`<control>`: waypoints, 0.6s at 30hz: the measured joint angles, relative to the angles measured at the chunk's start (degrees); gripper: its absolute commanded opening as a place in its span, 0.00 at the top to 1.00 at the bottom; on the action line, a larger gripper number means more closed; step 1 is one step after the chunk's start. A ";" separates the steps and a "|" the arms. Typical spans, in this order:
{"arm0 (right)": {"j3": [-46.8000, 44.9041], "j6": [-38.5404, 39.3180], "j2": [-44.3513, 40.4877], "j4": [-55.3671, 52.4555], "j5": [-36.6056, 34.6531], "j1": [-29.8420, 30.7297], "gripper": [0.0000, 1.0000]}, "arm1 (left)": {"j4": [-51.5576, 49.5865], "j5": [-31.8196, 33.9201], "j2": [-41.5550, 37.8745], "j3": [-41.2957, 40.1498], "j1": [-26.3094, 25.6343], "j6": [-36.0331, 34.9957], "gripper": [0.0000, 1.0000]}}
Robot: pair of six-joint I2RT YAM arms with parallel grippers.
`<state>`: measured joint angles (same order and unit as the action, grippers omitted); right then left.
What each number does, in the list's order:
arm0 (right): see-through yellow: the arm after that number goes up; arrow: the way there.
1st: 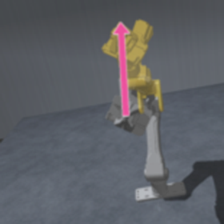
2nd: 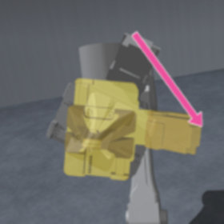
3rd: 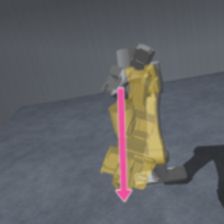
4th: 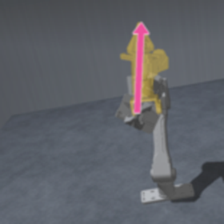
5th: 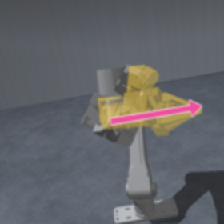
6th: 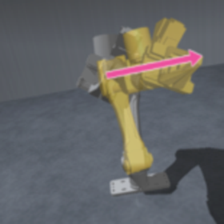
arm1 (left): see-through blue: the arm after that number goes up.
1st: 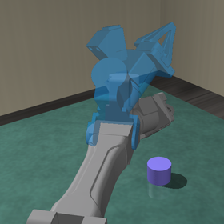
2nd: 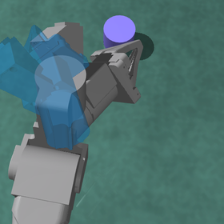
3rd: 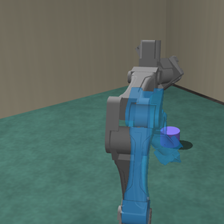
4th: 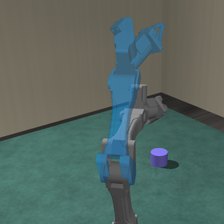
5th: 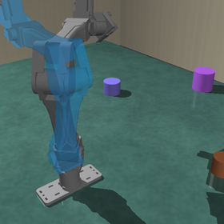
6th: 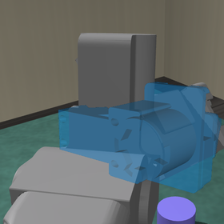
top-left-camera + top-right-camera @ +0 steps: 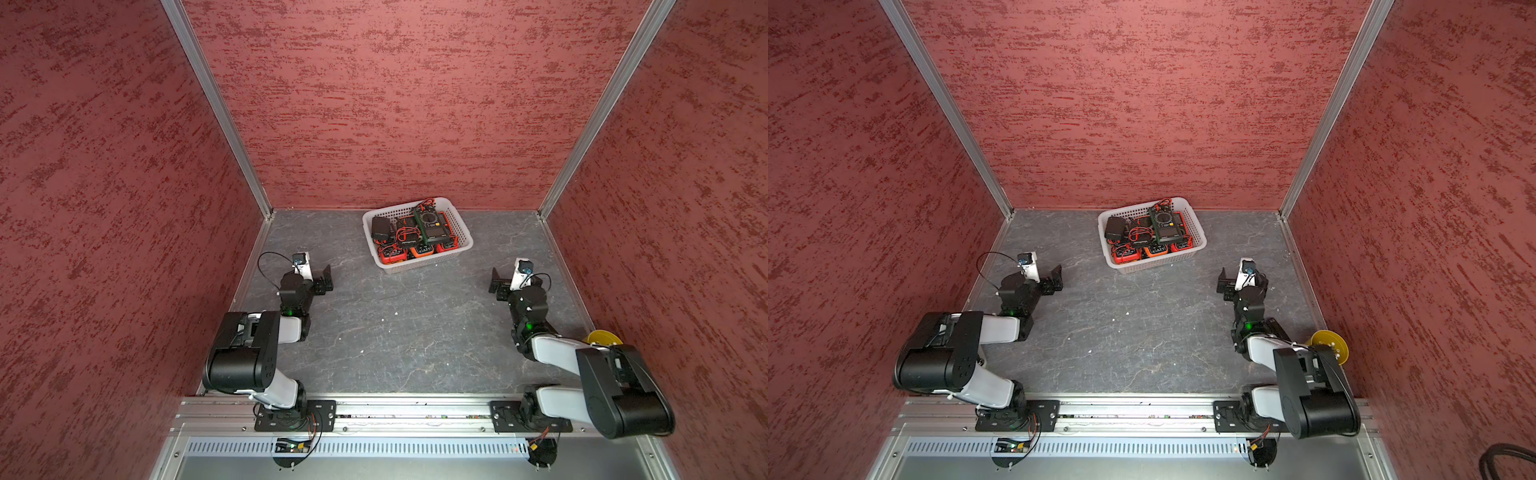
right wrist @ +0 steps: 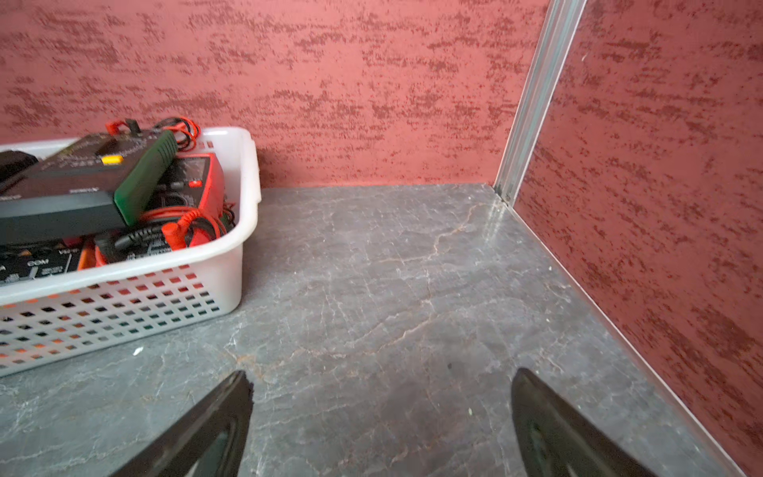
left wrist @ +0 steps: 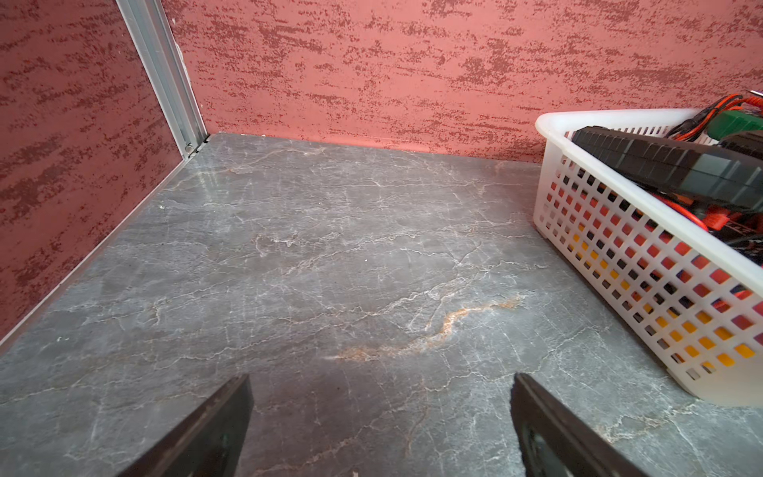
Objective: Put the multimeter into the basket
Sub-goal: Reset both arms
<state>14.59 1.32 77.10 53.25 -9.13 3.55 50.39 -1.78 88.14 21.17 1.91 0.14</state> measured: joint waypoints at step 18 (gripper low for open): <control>6.25 -2.86 11.39 1.66 7.19 -4.42 0.01 | 0.00 0.39 0.00 0.00 0.00 0.00 0.00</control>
<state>20.84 -1.54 88.49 54.92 -1.93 -0.86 50.39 -1.39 88.14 21.17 1.91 0.14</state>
